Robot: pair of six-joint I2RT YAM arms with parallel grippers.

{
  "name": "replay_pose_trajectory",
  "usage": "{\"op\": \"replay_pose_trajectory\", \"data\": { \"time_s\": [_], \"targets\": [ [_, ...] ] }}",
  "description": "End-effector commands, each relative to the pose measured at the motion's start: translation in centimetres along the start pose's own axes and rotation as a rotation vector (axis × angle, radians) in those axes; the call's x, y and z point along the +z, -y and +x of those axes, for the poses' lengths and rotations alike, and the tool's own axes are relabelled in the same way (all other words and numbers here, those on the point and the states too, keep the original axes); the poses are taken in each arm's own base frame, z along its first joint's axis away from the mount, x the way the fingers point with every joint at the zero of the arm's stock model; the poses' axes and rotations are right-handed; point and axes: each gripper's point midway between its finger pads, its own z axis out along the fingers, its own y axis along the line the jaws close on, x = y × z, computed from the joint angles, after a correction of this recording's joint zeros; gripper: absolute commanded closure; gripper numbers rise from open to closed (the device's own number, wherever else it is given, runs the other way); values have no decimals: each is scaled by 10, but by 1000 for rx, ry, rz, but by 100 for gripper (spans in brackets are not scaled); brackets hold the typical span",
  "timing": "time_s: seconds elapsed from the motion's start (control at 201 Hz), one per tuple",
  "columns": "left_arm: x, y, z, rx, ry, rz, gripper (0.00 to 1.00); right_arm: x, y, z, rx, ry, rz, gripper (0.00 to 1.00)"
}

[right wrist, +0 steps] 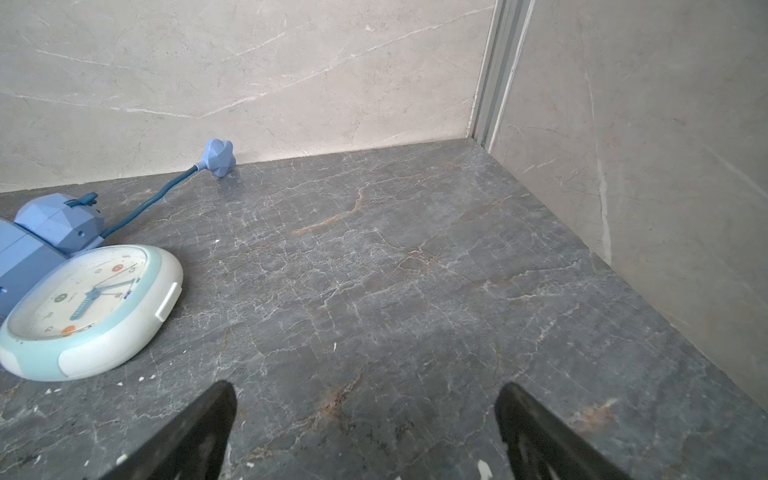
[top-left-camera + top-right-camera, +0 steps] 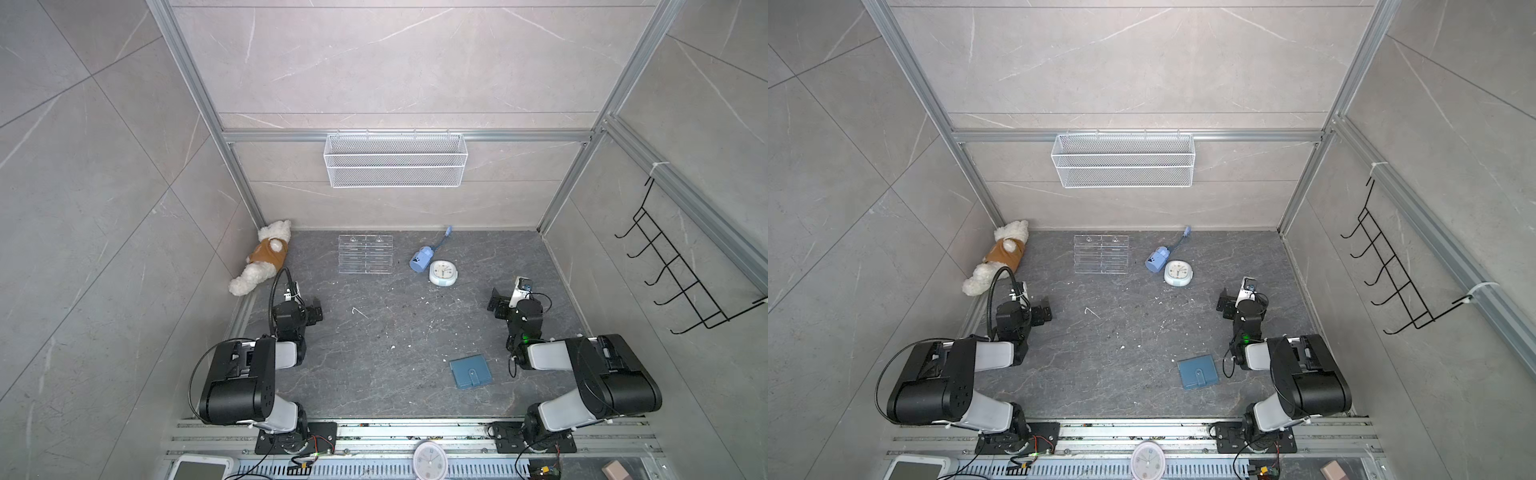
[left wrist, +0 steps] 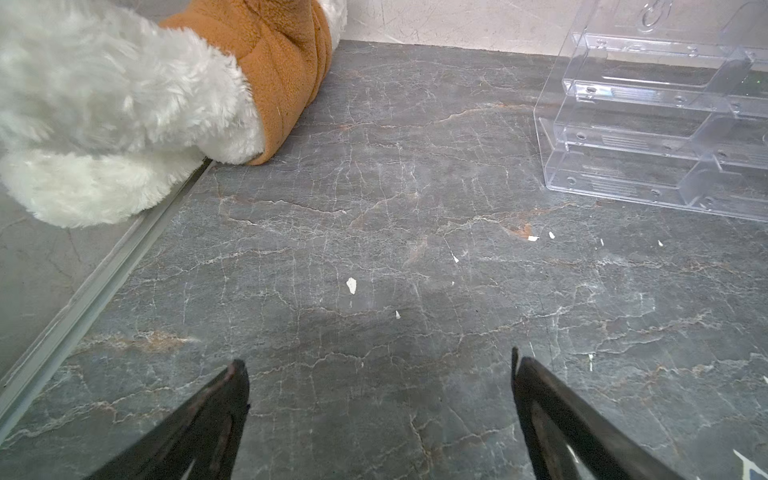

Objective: Take the credit cards out of the card holder

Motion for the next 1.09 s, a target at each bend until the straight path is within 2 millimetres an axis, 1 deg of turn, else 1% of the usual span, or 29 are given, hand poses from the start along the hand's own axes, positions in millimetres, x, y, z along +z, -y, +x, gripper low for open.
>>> {"op": "replay_pose_trajectory", "data": {
  "time_s": [0.0, 0.975, 1.025, 1.08, 1.09],
  "targets": [
    [1, -1, -16, -20, 57, -5, 0, 0, 3, 1, -7, -4, 19, 0],
    [0, -1, -17, -20, 60, -6, 0, 0, 3, 0, -8, -3, 17, 0],
    [0, -1, -18, -21, 64, -5, 0, 0, 4, 1, -6, -2, 19, 0],
    [-2, 0, -20, -20, 63, -2, 0, -2, 8, -5, 4, 6, 45, 0],
    [-2, 0, -20, -19, 60, -2, 0, -3, 8, -3, 5, -5, 42, 0]
  ]
}}
